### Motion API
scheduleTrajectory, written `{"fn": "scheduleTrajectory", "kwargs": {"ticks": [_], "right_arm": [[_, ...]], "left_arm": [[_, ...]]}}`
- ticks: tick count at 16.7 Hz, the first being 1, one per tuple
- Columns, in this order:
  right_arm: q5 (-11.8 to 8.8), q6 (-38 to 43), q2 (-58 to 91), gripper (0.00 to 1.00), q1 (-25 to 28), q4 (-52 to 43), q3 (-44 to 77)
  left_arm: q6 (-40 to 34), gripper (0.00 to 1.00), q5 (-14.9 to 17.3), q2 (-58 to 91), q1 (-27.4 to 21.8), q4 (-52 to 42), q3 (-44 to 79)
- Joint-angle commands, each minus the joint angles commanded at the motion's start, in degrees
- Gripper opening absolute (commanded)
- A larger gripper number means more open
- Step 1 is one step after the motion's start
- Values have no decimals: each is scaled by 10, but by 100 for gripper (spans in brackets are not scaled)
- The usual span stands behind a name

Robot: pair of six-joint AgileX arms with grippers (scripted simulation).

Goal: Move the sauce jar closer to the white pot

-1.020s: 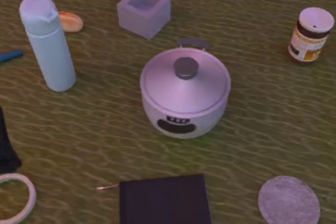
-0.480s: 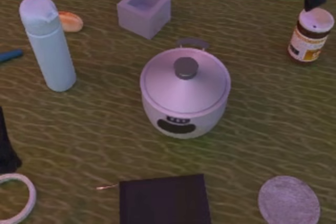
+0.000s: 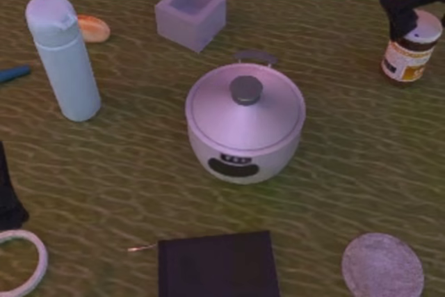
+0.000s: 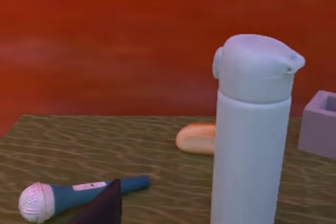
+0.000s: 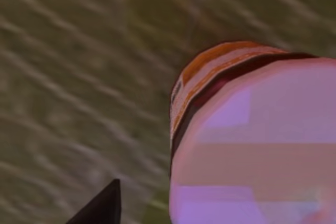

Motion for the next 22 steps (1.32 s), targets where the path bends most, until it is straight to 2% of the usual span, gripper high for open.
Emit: {"fn": "scheduleTrajectory", "kwargs": {"ticks": [4, 11, 15, 22], "right_arm": [[0, -1, 0, 100, -1, 10, -11], [0, 3, -16, 100, 3, 126, -143], [0, 3, -17, 100, 4, 129, -147], [0, 3, -17, 47, 4, 129, -147]], "left_arm": [[0, 100, 0, 0, 0, 0, 0], [0, 100, 0, 0, 0, 0, 0], [0, 100, 0, 0, 0, 0, 0], [0, 100, 0, 0, 0, 0, 0]]}}
